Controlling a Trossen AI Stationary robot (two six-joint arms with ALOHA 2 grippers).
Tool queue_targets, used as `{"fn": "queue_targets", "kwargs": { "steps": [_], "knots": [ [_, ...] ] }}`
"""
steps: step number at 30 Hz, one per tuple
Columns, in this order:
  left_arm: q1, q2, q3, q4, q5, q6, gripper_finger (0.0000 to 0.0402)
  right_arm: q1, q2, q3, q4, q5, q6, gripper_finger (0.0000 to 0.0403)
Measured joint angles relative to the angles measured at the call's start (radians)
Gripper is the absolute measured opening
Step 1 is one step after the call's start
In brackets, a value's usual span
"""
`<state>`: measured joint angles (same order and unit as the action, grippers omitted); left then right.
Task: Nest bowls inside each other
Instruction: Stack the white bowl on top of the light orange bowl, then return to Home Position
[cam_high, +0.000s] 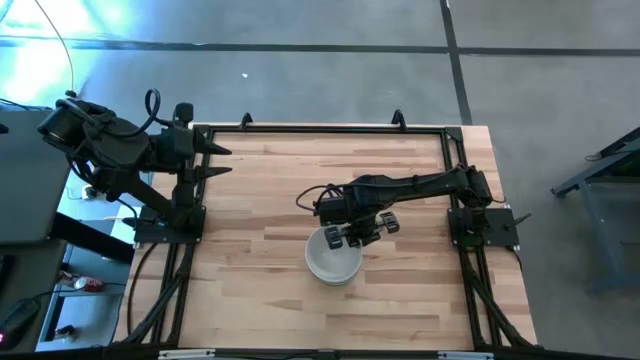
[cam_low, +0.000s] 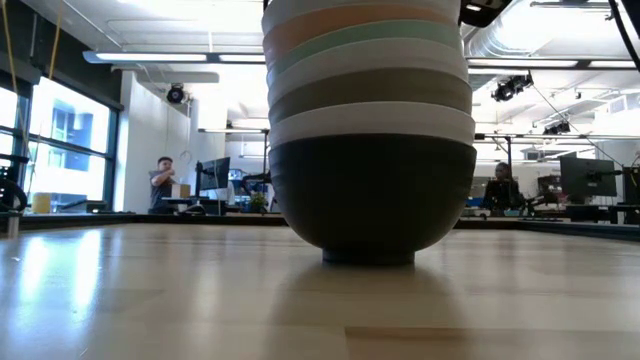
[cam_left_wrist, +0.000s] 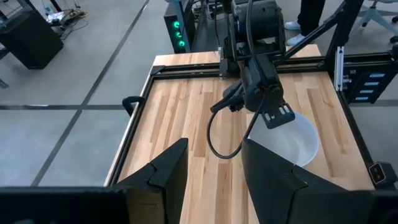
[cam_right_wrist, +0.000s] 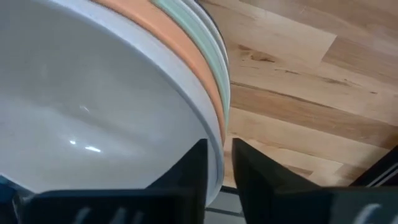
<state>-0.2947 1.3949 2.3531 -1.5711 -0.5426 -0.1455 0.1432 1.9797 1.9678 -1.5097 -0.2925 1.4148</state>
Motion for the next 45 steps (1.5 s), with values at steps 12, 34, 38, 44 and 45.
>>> {"fn": "queue_targets", "kwargs": {
  "steps": [12,34,38,44,45],
  "knots": [
    [0.000,0.000,0.000,0.000,0.000,-0.001,0.0140,0.001,-0.002,0.001,0.049,0.034,-0.020,0.0119],
    [0.000,0.000,0.000,0.000,0.000,-0.061,0.0140,0.005,-0.007,0.282,-0.061,0.287,-0.169,0.0119],
    [-0.001,0.012,0.000,0.000,-0.004,-0.065,0.0140,0.019,-0.007,0.375,-0.061,0.412,-0.256,0.0119],
    [-0.001,0.042,0.000,0.049,-0.019,-0.076,0.0140,0.060,-0.090,0.351,-0.027,0.611,-0.397,0.0119],
    [-0.003,0.049,0.000,0.071,-0.023,-0.072,0.0140,0.068,-0.102,0.351,-0.033,0.648,-0.418,0.0119]
  ]
}}
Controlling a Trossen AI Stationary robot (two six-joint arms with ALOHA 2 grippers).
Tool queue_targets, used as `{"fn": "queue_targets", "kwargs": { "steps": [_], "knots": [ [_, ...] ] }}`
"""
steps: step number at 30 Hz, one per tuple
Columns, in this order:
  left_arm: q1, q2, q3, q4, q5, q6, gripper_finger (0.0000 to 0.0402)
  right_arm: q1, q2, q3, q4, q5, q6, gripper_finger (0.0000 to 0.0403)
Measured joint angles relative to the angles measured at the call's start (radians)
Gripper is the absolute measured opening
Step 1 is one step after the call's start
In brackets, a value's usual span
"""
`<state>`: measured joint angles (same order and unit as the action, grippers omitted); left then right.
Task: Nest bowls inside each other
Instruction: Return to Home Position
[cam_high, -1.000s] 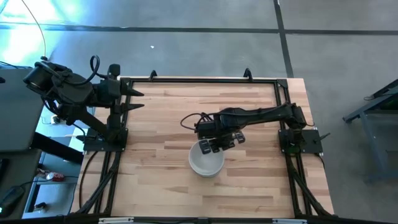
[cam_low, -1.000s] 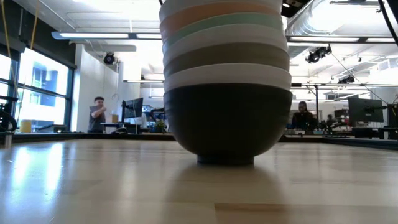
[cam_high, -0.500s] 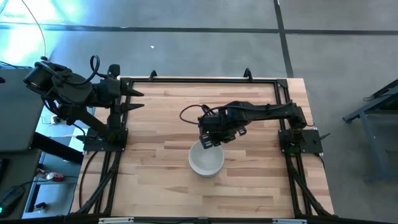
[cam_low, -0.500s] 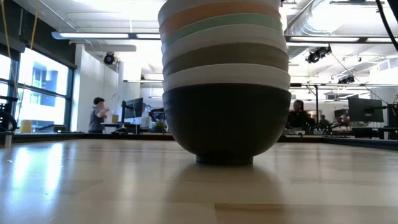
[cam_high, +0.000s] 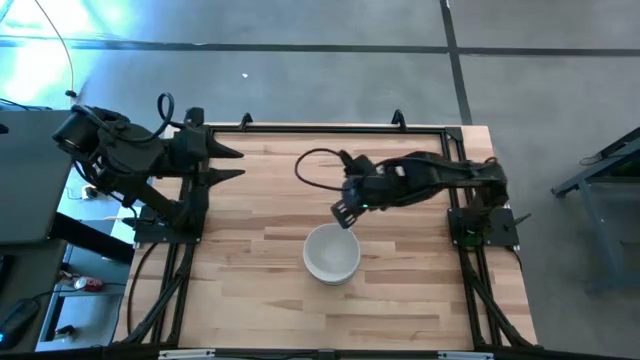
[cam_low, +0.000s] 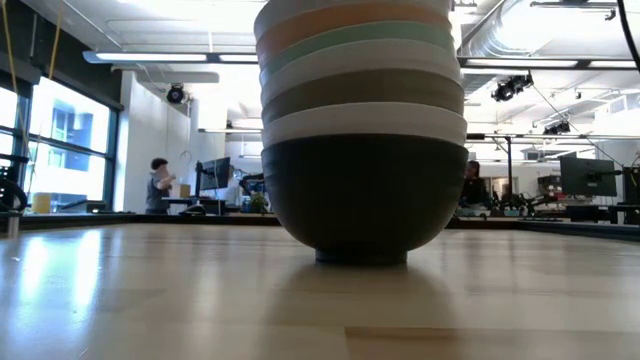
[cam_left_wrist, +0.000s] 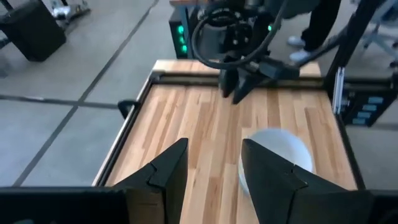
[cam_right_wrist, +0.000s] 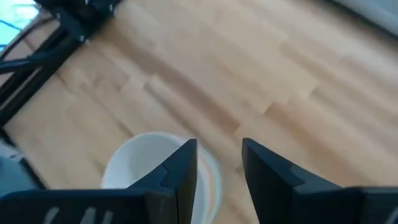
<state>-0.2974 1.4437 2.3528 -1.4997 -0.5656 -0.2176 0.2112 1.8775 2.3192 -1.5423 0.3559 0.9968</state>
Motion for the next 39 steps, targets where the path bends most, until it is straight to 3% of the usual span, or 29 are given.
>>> {"fn": "queue_targets", "kwargs": {
  "steps": [7,18,30,39],
  "knots": [
    [-0.056,0.043,0.000,0.158,-0.116,0.035,0.0140,0.078,-0.095,-0.003,-0.015,0.229,-0.178,0.0119],
    [-0.136,0.134,0.000,0.236,-0.302,0.047,0.0140,0.231,-0.232,-0.003,-0.023,0.567,-0.349,0.0119],
    [-0.219,0.138,0.000,0.505,-0.312,0.254,0.0140,0.471,-0.313,-0.005,-0.028,0.727,-0.492,0.0119],
    [-0.287,0.124,0.000,0.565,-0.361,0.385,0.0140,0.633,-0.408,-0.006,-0.028,0.944,-0.545,0.0119]
  ]
}}
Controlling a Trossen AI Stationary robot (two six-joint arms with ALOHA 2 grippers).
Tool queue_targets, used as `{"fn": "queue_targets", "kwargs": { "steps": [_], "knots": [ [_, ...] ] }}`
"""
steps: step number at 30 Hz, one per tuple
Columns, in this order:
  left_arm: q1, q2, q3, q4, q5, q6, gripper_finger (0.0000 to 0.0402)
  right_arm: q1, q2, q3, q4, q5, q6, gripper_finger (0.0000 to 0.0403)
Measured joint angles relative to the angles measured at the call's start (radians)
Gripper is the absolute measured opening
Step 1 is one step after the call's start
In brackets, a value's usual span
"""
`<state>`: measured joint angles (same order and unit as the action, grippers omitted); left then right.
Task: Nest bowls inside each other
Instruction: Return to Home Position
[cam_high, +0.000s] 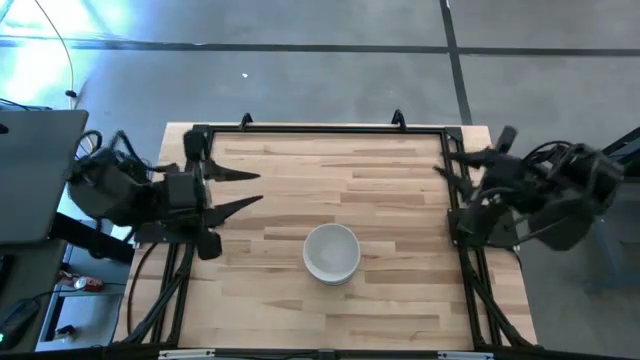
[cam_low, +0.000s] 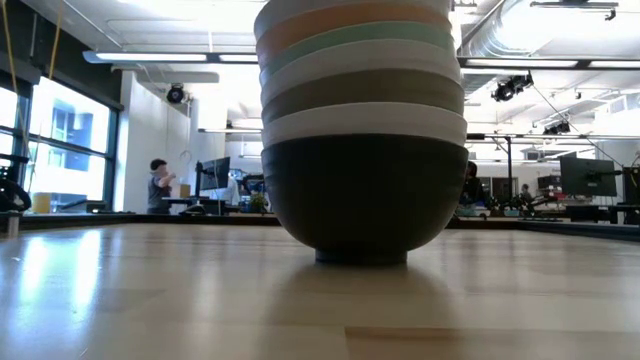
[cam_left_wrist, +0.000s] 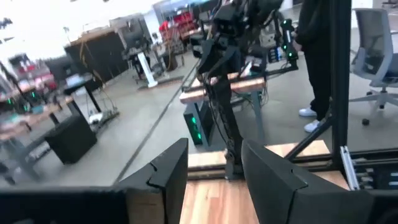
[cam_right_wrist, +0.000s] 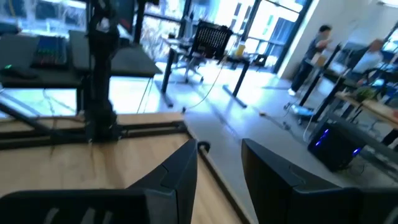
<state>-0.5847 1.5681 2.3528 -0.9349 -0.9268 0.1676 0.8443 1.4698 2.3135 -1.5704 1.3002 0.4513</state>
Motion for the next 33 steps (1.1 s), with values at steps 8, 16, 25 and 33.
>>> {"fn": "queue_targets", "kwargs": {
  "steps": [8,16,25,33],
  "knots": [
    [-0.001,-0.060,0.000,0.117,0.035,0.160,0.0140,0.013,-0.088,0.000,-0.001,0.060,-0.068,0.0119],
    [0.104,-0.135,0.000,0.132,0.251,0.194,0.0140,0.013,-0.155,0.000,-0.001,0.059,-0.111,0.0119],
    [0.341,-0.208,0.000,0.131,0.529,0.150,0.0140,0.012,-0.262,0.000,0.004,-0.006,-0.064,0.0119],
    [0.537,-0.225,0.000,0.104,0.737,0.096,0.0140,0.012,-0.350,0.000,0.090,-0.154,-0.101,0.0119]
  ]
}}
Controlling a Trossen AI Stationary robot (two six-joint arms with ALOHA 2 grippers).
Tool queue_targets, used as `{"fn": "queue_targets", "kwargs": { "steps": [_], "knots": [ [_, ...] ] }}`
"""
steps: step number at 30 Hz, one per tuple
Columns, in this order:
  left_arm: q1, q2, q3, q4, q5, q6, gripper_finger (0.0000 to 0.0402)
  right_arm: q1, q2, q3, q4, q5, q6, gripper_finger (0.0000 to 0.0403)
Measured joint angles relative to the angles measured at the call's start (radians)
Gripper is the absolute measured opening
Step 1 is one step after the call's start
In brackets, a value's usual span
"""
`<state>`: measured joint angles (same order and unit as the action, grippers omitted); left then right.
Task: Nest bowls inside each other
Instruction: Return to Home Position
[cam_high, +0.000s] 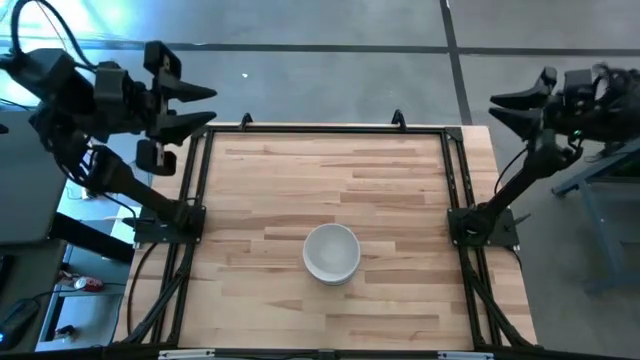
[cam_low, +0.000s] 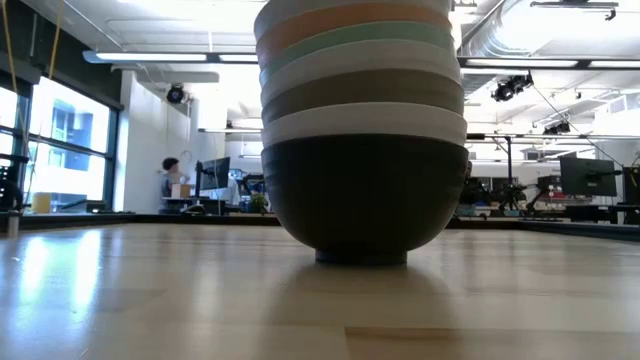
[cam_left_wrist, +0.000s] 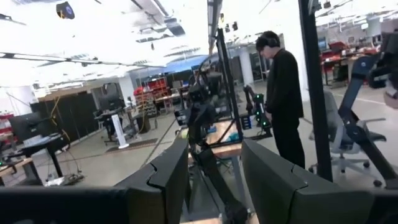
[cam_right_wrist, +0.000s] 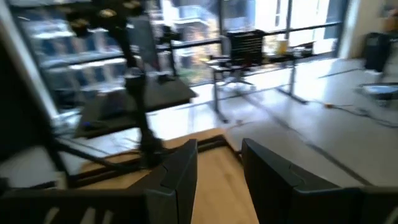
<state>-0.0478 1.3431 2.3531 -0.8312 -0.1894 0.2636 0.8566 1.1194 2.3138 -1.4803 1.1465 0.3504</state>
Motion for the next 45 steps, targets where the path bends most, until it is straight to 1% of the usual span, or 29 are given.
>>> {"fn": "queue_targets", "kwargs": {
  "steps": [3,6,9,13,15,19,23,25,30,34,36,39,42,45],
  "knots": [
    [0.064,0.000,0.000,-0.021,0.066,-0.028,0.0140,0.000,-0.020,0.000,0.069,-0.078,-0.072,0.0119],
    [0.120,0.005,0.000,-0.045,0.158,-0.061,0.0140,0.000,-0.030,0.000,0.114,-0.155,-0.141,0.0119],
    [0.169,0.011,-0.001,-0.069,0.249,-0.093,0.0140,0.000,-0.036,0.000,0.112,-0.214,-0.166,0.0119],
    [0.221,0.013,-0.001,-0.071,0.386,-0.111,0.0140,0.000,-0.040,0.000,0.059,-0.286,-0.176,0.0119],
    [0.249,0.012,0.000,-0.089,0.399,-0.109,0.0140,0.000,-0.048,0.000,0.011,-0.292,-0.159,0.0119],
    [0.312,0.007,0.000,-0.169,0.399,-0.113,0.0140,0.000,-0.078,0.000,-0.093,-0.249,-0.040,0.0119],
    [0.375,-0.002,-0.003,-0.234,0.441,-0.122,0.0140,0.000,-0.122,-0.045,-0.086,-0.236,-0.025,0.0119],
    [0.405,-0.019,-0.025,-0.241,0.455,-0.122,0.0140,0.000,-0.159,-0.090,-0.088,-0.214,0.010,0.0119],
    [0.483,-0.130,-0.144,-0.237,0.452,-0.130,0.0140,-0.002,-0.289,-0.249,-0.092,-0.174,0.112,0.0119],
    [0.541,-0.262,-0.287,-0.160,0.451,-0.153,0.0140,-0.016,-0.387,-0.384,-0.076,-0.158,0.177,0.0119],
    [0.558,-0.333,-0.372,-0.101,0.446,-0.168,0.0140,-0.033,-0.428,-0.440,-0.054,-0.123,0.171,0.0119],
    [0.573,-0.440,-0.498,-0.029,0.394,-0.194,0.0140,-0.071,-0.475,-0.511,0.003,-0.082,0.122,0.0119],
    [0.573,-0.531,-0.612,0.030,0.343,-0.217,0.0140,-0.122,-0.512,-0.553,0.055,-0.033,0.059,0.0119],
    [0.573,-0.597,-0.710,0.080,0.309,-0.228,0.0140,-0.194,-0.535,-0.582,0.100,0.001,0.008,0.0119]
  ]
}}
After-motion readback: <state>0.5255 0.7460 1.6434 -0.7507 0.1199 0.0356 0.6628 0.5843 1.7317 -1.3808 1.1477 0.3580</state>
